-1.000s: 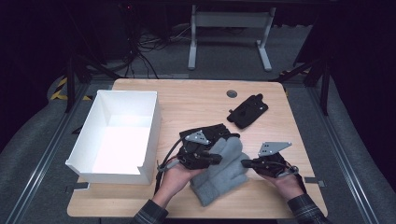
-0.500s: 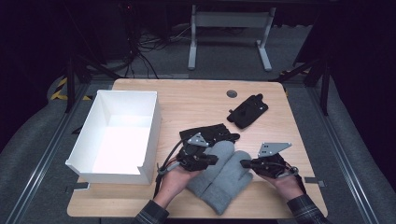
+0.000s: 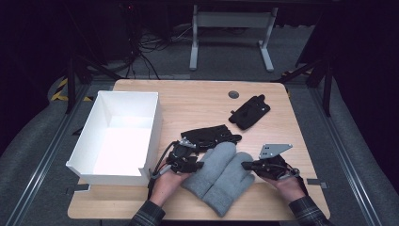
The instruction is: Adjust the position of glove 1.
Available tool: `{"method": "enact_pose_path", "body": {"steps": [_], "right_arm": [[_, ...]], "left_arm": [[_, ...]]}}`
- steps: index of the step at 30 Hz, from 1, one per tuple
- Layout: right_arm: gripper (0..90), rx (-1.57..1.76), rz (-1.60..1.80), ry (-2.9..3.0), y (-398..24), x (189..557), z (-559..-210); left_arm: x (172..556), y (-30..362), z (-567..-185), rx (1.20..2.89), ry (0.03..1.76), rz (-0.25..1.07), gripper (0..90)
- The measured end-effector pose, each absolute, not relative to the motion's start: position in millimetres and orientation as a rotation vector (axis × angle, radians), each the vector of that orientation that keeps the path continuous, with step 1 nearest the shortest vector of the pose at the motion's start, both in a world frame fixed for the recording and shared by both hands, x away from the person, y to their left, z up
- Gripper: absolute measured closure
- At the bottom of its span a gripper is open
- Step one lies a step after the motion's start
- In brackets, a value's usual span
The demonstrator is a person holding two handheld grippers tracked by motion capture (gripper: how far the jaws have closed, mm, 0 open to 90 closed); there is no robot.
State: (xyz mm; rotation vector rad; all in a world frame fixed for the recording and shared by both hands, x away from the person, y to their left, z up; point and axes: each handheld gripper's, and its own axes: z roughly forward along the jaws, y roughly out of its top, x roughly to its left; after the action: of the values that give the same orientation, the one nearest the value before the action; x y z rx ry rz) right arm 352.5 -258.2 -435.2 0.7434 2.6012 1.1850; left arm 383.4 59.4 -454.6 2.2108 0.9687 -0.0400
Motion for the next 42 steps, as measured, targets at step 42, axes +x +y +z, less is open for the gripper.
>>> {"method": "enact_pose_path", "body": {"steps": [42], "right_arm": [[87.5,0.789,1.216,2.589,-248,354,-436]], "left_arm": [[326,-22,-397,2.159,0.581,-0.122,85.2]]}}
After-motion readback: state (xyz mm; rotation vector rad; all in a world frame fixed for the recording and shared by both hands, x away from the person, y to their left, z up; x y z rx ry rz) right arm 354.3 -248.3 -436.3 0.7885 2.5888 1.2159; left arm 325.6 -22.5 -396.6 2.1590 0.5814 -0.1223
